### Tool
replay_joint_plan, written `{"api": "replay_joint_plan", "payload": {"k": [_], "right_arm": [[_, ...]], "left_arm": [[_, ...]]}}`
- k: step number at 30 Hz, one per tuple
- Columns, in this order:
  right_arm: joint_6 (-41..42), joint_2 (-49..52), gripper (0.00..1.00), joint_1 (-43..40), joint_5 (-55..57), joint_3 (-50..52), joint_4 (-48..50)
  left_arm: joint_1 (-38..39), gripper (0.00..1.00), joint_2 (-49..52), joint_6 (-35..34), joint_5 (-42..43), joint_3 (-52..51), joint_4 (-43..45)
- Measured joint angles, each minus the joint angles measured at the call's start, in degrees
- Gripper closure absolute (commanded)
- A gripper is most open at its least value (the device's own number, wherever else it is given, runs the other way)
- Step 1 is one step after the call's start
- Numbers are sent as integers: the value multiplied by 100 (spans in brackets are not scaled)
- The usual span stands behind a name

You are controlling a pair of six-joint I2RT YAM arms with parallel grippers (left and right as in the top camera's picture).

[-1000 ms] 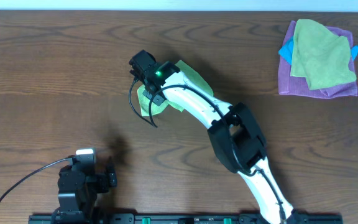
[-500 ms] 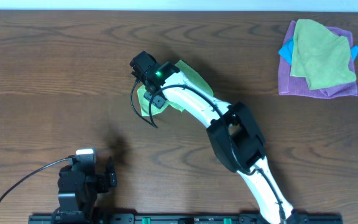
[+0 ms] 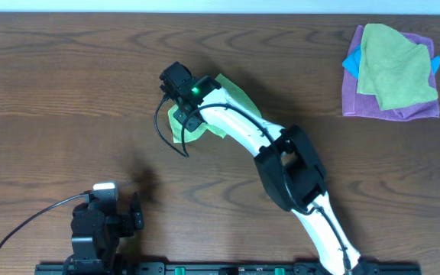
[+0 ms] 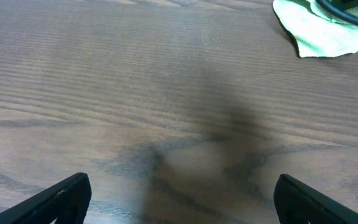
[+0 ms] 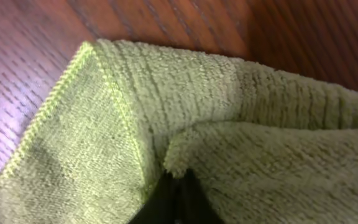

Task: Fold the cloth

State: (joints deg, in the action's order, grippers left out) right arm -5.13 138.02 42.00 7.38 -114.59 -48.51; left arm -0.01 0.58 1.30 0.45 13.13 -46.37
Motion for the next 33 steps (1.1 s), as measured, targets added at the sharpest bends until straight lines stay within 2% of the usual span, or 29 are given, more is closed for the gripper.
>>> {"api": "replay_joint_plan", "payload": {"k": [10, 16, 20, 26, 33], "right_arm": [[4, -37, 99, -63, 452, -11, -144], [4, -531, 99, -70, 673, -17, -422], [63, -1163, 99, -146, 1609, -138, -420], [63, -1340, 99, -376, 3206, -225, -251], [-48, -1331, 99, -531, 3775, -221, -160]], "left_arm": [[0, 5, 0, 0, 0, 0, 0], [0, 5, 0, 0, 0, 0, 0], [0, 5, 0, 0, 0, 0, 0], [0, 5, 0, 0, 0, 0, 0], [0, 5, 0, 0, 0, 0, 0]]}}
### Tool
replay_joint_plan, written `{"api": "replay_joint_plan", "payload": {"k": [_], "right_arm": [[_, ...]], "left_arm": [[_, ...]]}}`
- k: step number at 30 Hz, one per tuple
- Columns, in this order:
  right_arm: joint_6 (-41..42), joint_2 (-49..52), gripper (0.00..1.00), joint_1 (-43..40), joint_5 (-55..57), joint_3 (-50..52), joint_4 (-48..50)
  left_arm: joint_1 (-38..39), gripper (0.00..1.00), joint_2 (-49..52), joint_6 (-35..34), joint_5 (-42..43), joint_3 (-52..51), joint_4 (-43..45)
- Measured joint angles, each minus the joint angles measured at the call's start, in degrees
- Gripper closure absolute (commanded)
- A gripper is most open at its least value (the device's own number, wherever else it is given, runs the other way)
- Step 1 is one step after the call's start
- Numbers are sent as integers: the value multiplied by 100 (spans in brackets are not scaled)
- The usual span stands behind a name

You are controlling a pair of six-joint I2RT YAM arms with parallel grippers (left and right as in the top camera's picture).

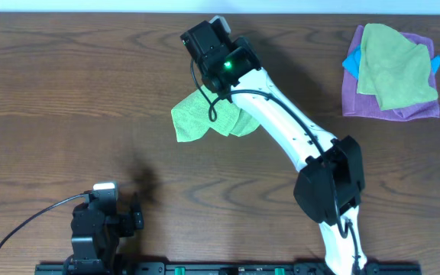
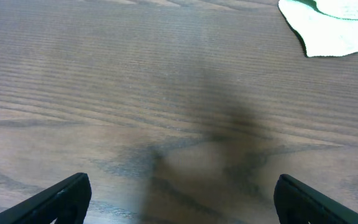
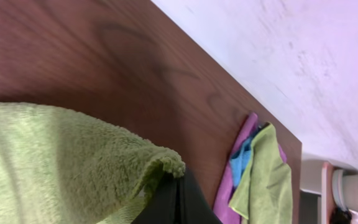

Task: Fold the cloth

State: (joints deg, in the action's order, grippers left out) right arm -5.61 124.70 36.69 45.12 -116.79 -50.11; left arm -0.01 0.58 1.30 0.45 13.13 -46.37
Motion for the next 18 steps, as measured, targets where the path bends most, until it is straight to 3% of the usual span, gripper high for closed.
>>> {"api": "replay_joint_plan", "payload": {"k": [1, 2, 4, 12, 18], "right_arm": [[0, 0, 96, -33, 24, 2, 2], [20, 0, 76, -87, 48, 7, 7], [68, 0, 3, -201, 61, 31, 15], [575, 0, 1, -844, 35, 168, -168], [780, 0, 1, -1117, -752, 170, -334]], "left_arm": [[0, 5, 0, 0, 0, 0, 0], [0, 5, 0, 0, 0, 0, 0], [0, 5, 0, 0, 0, 0, 0], [0, 5, 0, 0, 0, 0, 0], [0, 5, 0, 0, -2, 0, 0]]}}
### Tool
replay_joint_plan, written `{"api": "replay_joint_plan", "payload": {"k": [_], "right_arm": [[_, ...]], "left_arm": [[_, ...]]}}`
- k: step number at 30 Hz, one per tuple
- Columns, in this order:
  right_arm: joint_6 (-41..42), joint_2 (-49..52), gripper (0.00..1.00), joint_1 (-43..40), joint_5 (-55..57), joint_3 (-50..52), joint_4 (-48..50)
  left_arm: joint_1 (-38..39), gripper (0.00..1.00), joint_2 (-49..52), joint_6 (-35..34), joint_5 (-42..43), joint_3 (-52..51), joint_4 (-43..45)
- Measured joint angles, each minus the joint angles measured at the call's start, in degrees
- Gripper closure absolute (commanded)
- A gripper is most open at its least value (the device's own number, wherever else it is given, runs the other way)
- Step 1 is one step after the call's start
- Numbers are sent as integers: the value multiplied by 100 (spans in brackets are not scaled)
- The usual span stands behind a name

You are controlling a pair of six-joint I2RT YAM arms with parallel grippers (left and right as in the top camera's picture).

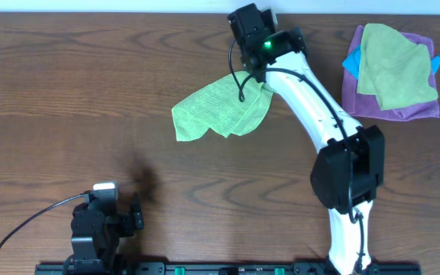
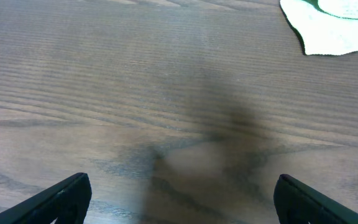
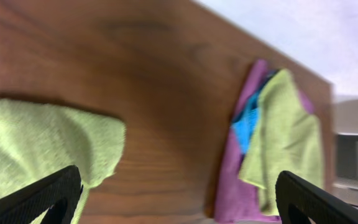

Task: Fold the cloth

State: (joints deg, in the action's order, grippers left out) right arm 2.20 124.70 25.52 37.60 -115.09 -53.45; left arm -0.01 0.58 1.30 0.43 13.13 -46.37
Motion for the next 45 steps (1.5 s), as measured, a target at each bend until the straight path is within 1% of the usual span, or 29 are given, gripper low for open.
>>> {"api": "replay_joint_plan", "payload": {"k": [2, 7, 12, 17, 24, 36, 45], "right_arm": [[-155, 0, 1, -96, -511, 0, -188], [-870, 0, 1, -435, -2236, 13, -785], [-1174, 0, 1, -879, -3112, 13, -791], [-1246, 0, 1, -1226, -3362, 13, -782], [-1215, 0, 1, -1314, -3458, 13, -868], [-452, 0, 1, -1307, -3512, 13, -1110], [-280, 0, 1, -1307, -3528, 13, -1335]], "left_arm": [[0, 5, 0, 0, 2, 0, 0], [0, 5, 0, 0, 2, 0, 0], [0, 5, 0, 0, 2, 0, 0], [0, 5, 0, 0, 2, 0, 0], [0, 5, 0, 0, 2, 0, 0], [0, 5, 0, 0, 2, 0, 0], [0, 5, 0, 0, 0, 0, 7]]}}
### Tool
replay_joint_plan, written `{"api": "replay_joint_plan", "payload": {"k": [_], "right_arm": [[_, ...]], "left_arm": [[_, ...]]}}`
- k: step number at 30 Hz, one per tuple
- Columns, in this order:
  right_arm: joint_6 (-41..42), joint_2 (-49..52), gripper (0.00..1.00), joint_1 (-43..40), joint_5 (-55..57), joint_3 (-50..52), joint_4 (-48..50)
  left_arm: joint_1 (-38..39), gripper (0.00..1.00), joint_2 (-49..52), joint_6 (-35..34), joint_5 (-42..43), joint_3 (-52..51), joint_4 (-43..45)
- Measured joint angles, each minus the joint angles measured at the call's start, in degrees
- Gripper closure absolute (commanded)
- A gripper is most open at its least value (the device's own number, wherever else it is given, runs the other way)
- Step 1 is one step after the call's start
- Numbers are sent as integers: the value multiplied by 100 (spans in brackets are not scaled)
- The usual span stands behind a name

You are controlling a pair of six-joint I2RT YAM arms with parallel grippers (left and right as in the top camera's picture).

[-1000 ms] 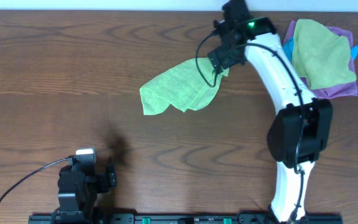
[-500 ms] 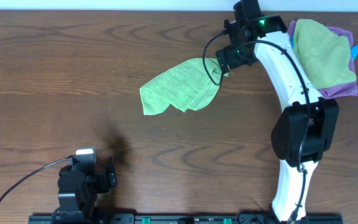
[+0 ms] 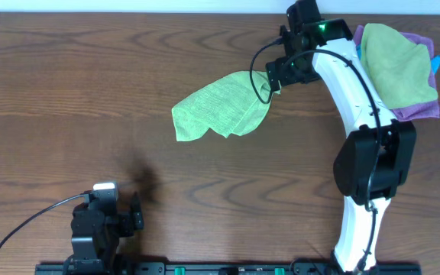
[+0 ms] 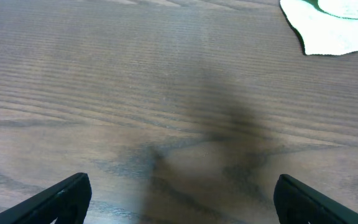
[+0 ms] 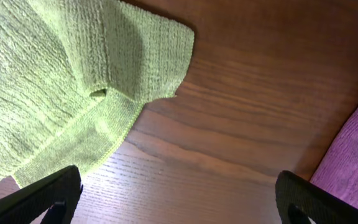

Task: Fold the cloth

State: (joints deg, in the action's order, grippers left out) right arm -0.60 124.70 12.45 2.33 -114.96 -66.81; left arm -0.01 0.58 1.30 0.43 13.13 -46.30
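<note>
The light green cloth [image 3: 218,107] lies rumpled on the wooden table, its right end doubled over itself; the right wrist view shows that end [image 5: 73,74]. My right gripper [image 3: 279,74] hangs open just right of the cloth's right corner, holding nothing, with bare table between its fingertips [image 5: 51,200]. My left gripper [image 3: 132,214] rests open at the near left, far from the cloth. Only the cloth's near corner [image 4: 331,28] shows at the top right of its view.
A pile of cloths [image 3: 394,70], green on blue on purple, sits at the back right corner, just right of my right arm. Its purple edge shows in the right wrist view. The table's back edge runs close behind the right wrist.
My right gripper, still open, has moved right from above the cloth's back right end to beside its right corner, nearer the pile. The cloth and the left arm have not moved.
My right gripper was shut on the bunched cloth at its left side. Then it held a cloth edge farther back and right. By 1.5 s ago it had let go and the cloth lay spread out. Now it hangs open off the cloth's right corner.
</note>
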Motion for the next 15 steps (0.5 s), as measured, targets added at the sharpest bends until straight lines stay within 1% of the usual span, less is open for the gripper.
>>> {"api": "replay_joint_plan", "payload": {"k": [5, 8, 9, 10, 11, 13, 14, 15], "right_arm": [[2, 0, 1, 7, -103, 0, -28], [7, 0, 1, 31, -282, 0, -28], [9, 0, 1, 42, -328, 0, -28], [13, 0, 1, 66, -400, 0, -46], [15, 0, 1, 76, -422, 0, -48], [17, 0, 1, 103, -472, 2, -72], [17, 0, 1, 116, -501, 2, -76], [17, 0, 1, 125, -518, 2, -101]], "left_arm": [[0, 5, 0, 0, 4, -4, 68], [0, 5, 2, -125, 214, -133, 682], [0, 5, 7, -293, 374, -188, 1075], [0, 5, 4, -560, 656, -216, 1742], [0, 5, 7, -789, 837, -212, 2037], [0, 5, 4, -1394, 1287, -234, 2927], [0, 5, 2, -1832, 1539, -227, 3421], [2, 5, 0, -2127, 1659, -212, 3606]]}}
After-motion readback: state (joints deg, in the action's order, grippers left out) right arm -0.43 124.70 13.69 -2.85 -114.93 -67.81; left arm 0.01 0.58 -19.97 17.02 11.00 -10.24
